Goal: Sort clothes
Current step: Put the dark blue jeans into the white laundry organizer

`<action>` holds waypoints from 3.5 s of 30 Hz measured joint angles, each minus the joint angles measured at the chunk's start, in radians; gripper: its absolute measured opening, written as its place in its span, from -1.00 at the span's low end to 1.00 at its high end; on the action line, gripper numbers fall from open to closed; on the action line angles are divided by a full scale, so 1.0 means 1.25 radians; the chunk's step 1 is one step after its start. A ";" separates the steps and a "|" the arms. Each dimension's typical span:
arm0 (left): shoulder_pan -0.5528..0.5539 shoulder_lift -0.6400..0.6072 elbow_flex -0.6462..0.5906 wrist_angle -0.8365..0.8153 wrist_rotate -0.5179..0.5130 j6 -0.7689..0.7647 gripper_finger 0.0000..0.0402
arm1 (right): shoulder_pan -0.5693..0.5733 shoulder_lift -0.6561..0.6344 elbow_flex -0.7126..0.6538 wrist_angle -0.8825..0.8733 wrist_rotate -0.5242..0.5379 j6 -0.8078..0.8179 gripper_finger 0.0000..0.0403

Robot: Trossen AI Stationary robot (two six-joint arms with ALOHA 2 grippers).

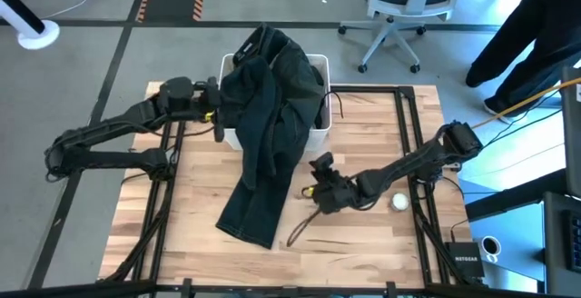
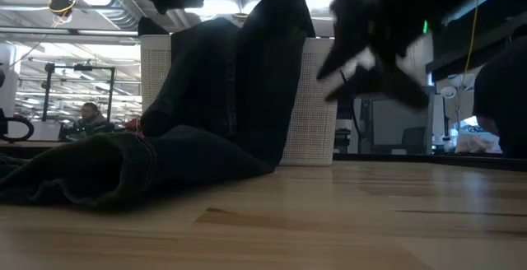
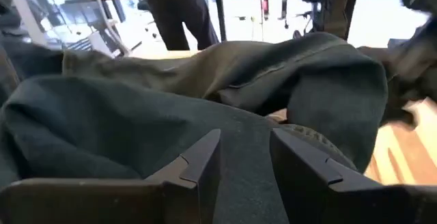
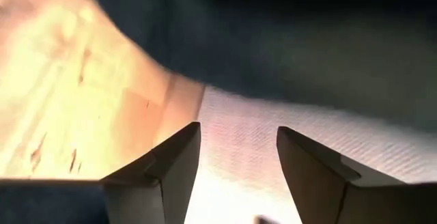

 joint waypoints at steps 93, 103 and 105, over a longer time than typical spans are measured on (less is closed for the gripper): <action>0.203 0.294 0.256 0.119 -0.064 0.215 -0.40 | -0.758 0.152 0.996 -0.327 -0.603 -0.476 0.05; 0.357 0.493 0.262 0.113 0.129 0.114 -0.40 | -0.792 0.335 0.994 -0.346 -0.913 -0.345 0.05; 0.350 0.536 0.262 0.081 0.129 0.132 -0.40 | -0.786 0.369 0.996 -0.369 -0.908 -0.348 0.05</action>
